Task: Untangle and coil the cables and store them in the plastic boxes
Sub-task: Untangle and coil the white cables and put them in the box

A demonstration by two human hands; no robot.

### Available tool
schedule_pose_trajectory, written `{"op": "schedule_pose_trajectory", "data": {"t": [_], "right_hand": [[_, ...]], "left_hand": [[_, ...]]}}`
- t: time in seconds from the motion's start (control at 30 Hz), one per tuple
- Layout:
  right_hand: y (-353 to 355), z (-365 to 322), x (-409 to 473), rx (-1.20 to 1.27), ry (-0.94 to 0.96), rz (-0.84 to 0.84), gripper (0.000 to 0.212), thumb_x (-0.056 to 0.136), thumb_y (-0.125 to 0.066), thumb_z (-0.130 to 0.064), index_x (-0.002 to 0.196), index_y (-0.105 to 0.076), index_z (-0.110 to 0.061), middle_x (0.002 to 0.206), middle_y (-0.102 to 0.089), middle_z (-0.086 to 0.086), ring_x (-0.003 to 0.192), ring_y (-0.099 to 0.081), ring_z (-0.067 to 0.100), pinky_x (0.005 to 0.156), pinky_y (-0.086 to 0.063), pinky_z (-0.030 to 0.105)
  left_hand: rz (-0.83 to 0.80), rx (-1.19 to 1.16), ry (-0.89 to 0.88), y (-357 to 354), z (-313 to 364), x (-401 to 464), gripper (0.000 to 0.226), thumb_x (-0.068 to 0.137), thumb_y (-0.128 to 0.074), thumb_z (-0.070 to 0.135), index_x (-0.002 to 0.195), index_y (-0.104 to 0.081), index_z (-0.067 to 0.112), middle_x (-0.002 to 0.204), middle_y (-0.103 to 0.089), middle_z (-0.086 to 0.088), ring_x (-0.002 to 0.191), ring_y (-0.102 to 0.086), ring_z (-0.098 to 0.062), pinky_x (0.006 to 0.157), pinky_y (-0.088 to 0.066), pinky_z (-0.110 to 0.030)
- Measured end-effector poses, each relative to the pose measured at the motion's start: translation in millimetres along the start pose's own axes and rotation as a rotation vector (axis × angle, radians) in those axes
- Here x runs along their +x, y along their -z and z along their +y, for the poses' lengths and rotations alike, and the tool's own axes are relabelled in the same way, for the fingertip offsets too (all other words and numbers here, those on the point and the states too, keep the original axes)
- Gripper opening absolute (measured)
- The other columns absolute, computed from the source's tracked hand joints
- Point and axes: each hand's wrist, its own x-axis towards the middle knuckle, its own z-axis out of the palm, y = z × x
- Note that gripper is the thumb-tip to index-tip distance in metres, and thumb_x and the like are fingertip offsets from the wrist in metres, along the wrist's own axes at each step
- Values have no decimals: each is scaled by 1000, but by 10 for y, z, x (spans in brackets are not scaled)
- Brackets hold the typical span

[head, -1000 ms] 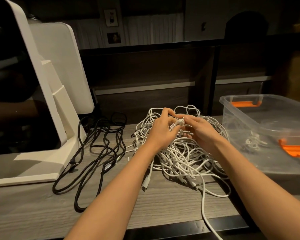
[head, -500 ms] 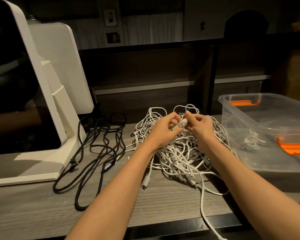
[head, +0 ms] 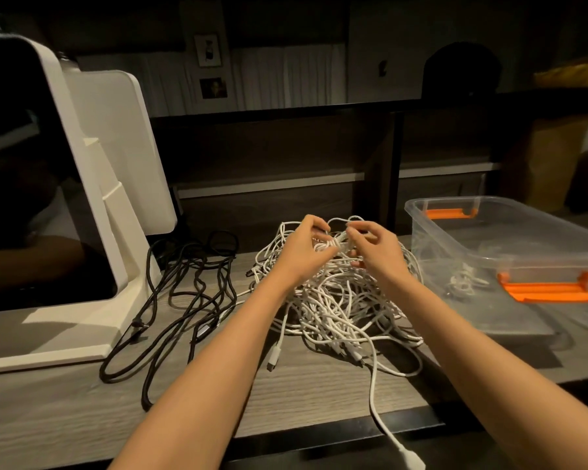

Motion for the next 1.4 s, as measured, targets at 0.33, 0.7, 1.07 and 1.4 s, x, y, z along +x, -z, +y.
{"op": "schedule_pose_trajectory", "data": {"t": [0.33, 0.7, 1.07, 1.4], "right_hand": [[339, -542, -57, -175, 93, 139, 25, 97, -49, -6, 121, -53, -7, 86, -62, 7, 68, -61, 16, 73, -58, 40], [1153, -781, 59, -296, 1, 419, 18, 93, -52, -16, 111, -53, -14, 96, -60, 2, 105, -59, 29, 95, -47, 47], [1470, -711, 84, -903, -270, -89, 23, 86, -67, -13, 108, -69, -5, 91, -66, 9, 83, -61, 19, 66, -49, 26], [1269, -698, 85, -799, -90, 75, 22, 91, -58, -22, 103, -70, -8, 77, -63, 3, 72, -58, 18, 67, -46, 31]], "left_hand": [[23, -14, -91, -52, 656, 43, 29, 88, -69, 21, 114, -56, 16, 103, -62, 7, 102, -59, -11, 82, -46, -19], [-75, -111, -80, -654, 1331, 157, 18, 97, -57, 27, 100, -57, 10, 97, -66, -7, 80, -64, -17, 65, -51, -18], [-323, 171, -128, -816, 1148, 248, 12, 95, -58, 17, 100, -67, 13, 106, -64, 1, 103, -56, -13, 92, -45, -32], [-192, 98, -145, -630, 1160, 168, 9, 94, -60, 12, 102, -63, 16, 101, -63, 4, 72, -65, -7, 62, -52, -16]]}}
